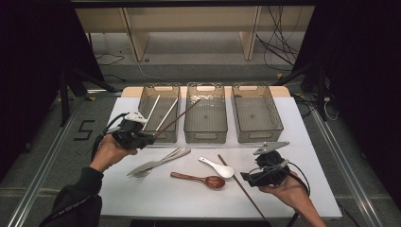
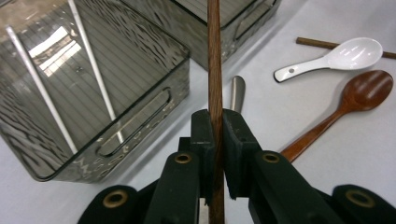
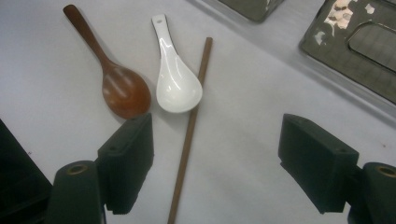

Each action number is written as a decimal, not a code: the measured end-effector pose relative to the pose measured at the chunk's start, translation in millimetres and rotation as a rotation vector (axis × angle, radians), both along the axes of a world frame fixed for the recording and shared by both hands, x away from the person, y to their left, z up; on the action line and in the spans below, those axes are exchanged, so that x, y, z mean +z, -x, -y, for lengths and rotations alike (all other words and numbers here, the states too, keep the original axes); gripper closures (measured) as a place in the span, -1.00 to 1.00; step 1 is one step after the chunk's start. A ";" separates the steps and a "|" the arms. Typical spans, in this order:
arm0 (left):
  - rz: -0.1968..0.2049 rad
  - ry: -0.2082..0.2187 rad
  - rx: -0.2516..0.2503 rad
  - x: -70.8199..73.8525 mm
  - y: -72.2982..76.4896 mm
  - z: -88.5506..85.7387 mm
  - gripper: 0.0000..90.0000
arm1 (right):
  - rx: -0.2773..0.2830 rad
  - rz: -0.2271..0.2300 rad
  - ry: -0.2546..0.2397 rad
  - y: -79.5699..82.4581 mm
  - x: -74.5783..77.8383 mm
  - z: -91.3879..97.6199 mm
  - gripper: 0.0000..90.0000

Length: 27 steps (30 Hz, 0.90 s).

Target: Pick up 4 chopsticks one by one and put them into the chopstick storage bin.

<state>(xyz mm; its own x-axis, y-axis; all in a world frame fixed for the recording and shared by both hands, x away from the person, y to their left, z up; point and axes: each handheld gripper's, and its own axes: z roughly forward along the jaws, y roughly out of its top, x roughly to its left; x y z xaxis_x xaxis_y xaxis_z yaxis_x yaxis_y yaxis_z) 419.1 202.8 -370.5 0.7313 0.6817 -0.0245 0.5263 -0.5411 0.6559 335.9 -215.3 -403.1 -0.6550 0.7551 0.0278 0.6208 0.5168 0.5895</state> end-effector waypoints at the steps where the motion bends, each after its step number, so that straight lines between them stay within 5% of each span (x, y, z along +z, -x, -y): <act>1: 0.001 -0.001 0.004 0.9 -1.6 -0.8 0.85 | -0.001 -0.002 0.001 0.0 -0.3 0.0 -0.39; 27: -0.009 0.035 0.252 0.6 -75.6 -19.2 0.85 | 0.026 -0.021 0.010 3.7 -2.5 0.6 -0.40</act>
